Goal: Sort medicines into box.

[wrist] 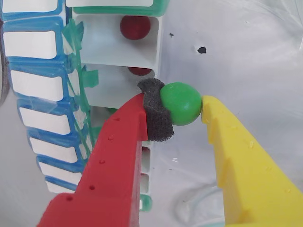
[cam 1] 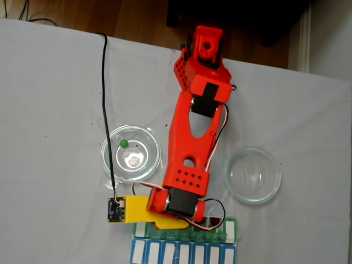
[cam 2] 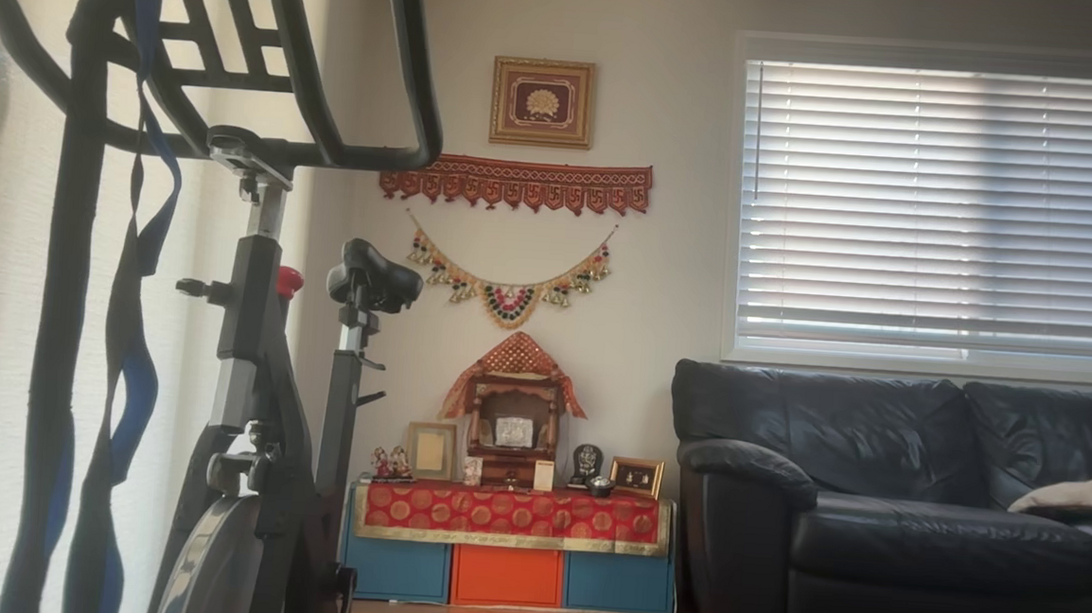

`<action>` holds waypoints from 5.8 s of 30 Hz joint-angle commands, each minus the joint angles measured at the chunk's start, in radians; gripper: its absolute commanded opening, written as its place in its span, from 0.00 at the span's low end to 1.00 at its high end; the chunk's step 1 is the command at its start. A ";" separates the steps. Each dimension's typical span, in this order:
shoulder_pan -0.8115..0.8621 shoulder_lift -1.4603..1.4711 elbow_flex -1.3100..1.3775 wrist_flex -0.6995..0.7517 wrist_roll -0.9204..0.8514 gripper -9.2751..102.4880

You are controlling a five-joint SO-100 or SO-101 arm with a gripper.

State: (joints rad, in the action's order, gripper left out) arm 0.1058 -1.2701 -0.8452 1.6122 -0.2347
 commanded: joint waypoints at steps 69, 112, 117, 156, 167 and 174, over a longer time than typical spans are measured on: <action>0.318 -0.284 0.031 0.295 -0.430 0.10; 0.511 -0.561 -0.773 -0.161 -1.035 0.40; 0.545 -0.568 -0.772 -0.166 -1.058 0.43; 0.537 -0.526 -0.977 -0.353 -1.046 0.39; 0.532 -0.517 -1.003 -0.394 -1.008 0.39; 0.560 -0.566 -1.025 -0.456 -1.031 0.40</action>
State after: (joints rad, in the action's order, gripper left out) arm 0.6427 -1.7687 -1.8761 1.1904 -1.2563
